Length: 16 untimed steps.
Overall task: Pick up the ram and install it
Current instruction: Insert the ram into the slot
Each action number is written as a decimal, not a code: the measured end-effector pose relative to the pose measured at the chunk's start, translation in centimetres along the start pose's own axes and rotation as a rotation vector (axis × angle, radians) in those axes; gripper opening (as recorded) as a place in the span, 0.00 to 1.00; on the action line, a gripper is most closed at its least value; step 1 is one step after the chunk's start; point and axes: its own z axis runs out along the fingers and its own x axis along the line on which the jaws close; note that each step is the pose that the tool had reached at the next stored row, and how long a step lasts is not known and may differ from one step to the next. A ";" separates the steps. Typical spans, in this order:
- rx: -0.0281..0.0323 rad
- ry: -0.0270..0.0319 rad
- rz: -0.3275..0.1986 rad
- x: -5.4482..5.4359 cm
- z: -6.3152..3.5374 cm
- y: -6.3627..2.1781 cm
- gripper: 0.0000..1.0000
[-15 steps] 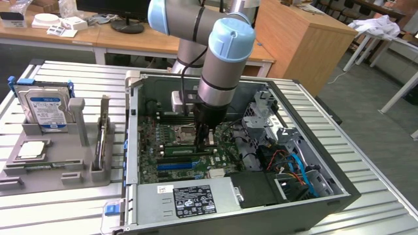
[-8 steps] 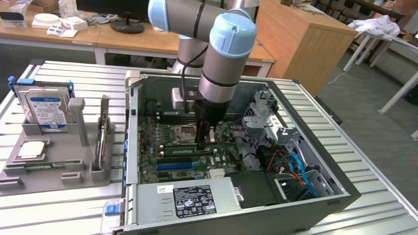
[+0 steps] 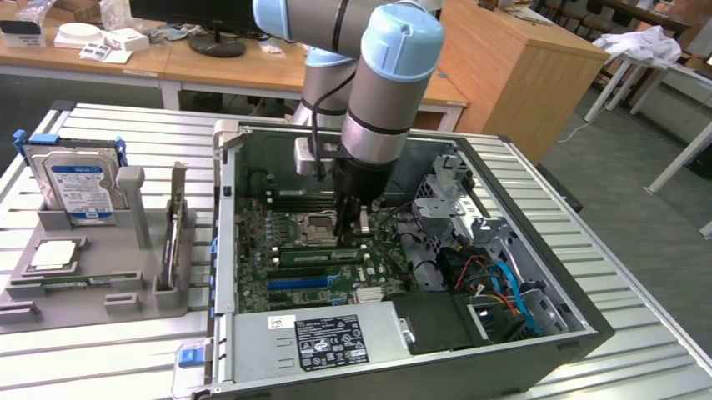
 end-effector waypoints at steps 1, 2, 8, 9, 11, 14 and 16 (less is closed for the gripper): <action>0.0000 0.0000 0.000 0.0 -0.19 0.00 0.31; 0.0000 0.0000 0.000 0.0 -0.40 -0.01 0.31; 0.0000 0.0001 0.000 -0.1 -1.54 -0.02 0.31; 0.0000 0.0000 0.000 -0.1 -1.69 -0.02 0.31; 0.0000 0.0000 0.000 -0.1 -1.99 -0.02 0.31; -0.0001 0.0001 0.000 -0.1 -2.30 -0.02 0.31; -0.0001 0.0003 0.000 -0.1 -2.45 -0.02 0.31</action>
